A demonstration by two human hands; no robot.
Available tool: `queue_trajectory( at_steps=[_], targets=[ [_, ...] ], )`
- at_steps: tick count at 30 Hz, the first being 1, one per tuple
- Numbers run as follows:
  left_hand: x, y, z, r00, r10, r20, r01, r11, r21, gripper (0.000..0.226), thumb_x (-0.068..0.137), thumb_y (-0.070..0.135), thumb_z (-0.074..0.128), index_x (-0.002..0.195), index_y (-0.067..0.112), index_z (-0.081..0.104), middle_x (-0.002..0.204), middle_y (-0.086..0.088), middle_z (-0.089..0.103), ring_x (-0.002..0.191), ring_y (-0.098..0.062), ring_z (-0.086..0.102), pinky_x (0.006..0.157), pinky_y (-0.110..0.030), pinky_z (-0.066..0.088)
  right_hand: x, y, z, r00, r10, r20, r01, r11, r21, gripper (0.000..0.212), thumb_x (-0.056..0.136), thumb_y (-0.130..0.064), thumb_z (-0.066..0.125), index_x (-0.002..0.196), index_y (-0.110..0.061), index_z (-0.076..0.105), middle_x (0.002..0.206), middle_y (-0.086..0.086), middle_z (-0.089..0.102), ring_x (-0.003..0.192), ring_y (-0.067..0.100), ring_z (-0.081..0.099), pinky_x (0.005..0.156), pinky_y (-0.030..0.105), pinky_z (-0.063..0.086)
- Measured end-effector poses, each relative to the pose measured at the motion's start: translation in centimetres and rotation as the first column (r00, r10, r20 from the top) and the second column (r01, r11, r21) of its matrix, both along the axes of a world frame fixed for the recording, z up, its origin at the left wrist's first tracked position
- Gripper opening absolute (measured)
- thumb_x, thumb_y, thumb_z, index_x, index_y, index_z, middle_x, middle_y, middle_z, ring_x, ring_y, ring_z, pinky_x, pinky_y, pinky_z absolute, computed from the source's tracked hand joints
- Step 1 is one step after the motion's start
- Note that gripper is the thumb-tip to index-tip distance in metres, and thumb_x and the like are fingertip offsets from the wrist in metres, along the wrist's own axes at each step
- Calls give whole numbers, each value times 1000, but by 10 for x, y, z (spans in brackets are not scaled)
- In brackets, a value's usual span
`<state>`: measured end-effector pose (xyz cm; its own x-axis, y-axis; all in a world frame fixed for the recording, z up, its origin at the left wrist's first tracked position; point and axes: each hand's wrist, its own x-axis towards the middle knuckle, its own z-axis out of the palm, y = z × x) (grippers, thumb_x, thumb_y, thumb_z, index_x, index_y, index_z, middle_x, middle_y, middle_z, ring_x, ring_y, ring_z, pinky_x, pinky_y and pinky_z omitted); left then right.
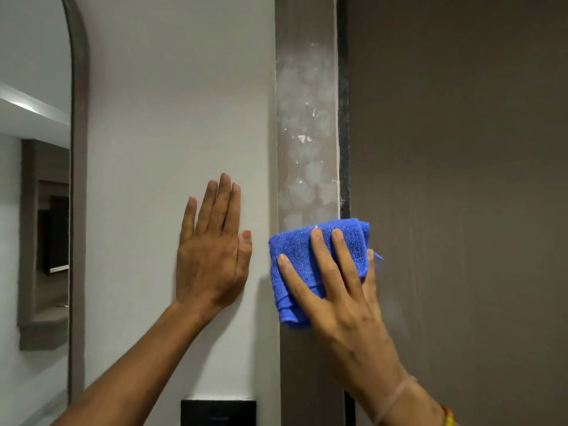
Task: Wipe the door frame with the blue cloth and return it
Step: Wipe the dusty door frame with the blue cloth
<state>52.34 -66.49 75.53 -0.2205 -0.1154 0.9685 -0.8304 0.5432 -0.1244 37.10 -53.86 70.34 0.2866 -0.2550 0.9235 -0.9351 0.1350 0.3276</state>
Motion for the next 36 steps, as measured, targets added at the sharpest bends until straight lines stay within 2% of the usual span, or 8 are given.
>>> queue_trajectory(
  at_steps=[4, 9, 14, 16, 20, 26, 33, 36],
  targets=[
    [0, 2, 0, 1000, 1, 4, -1, 1000, 4, 63, 91, 31, 24, 147, 11, 4, 157, -7, 2, 146, -18, 0, 119, -44, 4, 10, -9, -21, 981, 82, 174, -107, 985, 135, 85, 66, -41, 52, 145, -20, 29, 156, 23, 9, 143, 42, 0, 102, 77, 18],
    [0, 1, -1, 1000, -3, -4, 3, 1000, -6, 62, 91, 31, 22, 147, 10, 5, 158, -9, 6, 146, -19, 1, 119, -44, 5, 20, -20, -21, 955, 91, 283, -108, 993, 46, 61, 84, -66, 35, 130, -27, 45, 155, 23, 7, 143, 42, 2, 103, 69, 21],
    [0, 1, -2, 1000, -9, -1, 9, 1000, -9, 62, 92, 31, 22, 147, 9, 5, 158, -9, 5, 146, -19, 0, 119, -45, 6, 33, -33, -7, 927, 35, 373, -22, 999, -37, 40, 84, -52, 47, 117, -28, 45, 153, 26, 20, 141, 45, 11, 86, 68, 44],
    [0, 0, -2, 1000, -11, -1, 11, 1000, -13, 62, 92, 31, 21, 147, 9, 4, 158, -9, 4, 146, -20, 0, 119, -45, 6, 35, -38, -3, 928, 30, 372, -1, 997, -80, 48, 83, -49, 47, 127, -29, 40, 153, 24, 20, 141, 45, 13, 84, 66, 47],
    [-1, -2, -3, 1000, -15, -3, 15, 1000, -12, 62, 92, 32, 20, 147, 10, 3, 158, -9, 4, 146, -21, 0, 119, -45, 6, 32, -45, -21, 934, -18, 357, 53, 995, -86, 73, 86, -51, 39, 149, -24, 11, 155, 20, 14, 142, 43, 10, 97, 66, 40],
    [-1, -3, -4, 1000, -19, -7, 18, 1000, -24, 62, 92, 31, 22, 147, 10, 3, 157, -9, 3, 146, -21, 1, 119, -46, 6, 33, -40, -69, 935, -113, 336, 107, 994, 35, 78, 78, -51, 39, 147, -19, 19, 149, 23, 21, 135, 48, 18, 92, 70, 40],
    [-2, 0, -2, 1000, -14, -3, 14, 1000, -7, 62, 92, 33, 20, 147, 9, 4, 157, -11, 5, 145, -23, 2, 119, -47, 7, 32, -42, 36, 945, -91, 314, 105, 994, -28, 67, 90, -51, 26, 148, -19, 14, 155, 24, 13, 142, 45, 8, 98, 69, 36],
    [-1, 0, -3, 1000, -16, -3, 16, 1000, -4, 62, 92, 34, 19, 147, 9, 3, 157, -10, 3, 145, -23, 2, 118, -47, 7, 33, -46, 47, 944, -85, 318, 105, 993, -47, 68, 91, -52, 25, 149, -20, 11, 156, 23, 10, 143, 44, 4, 101, 68, 33]
  ],
)
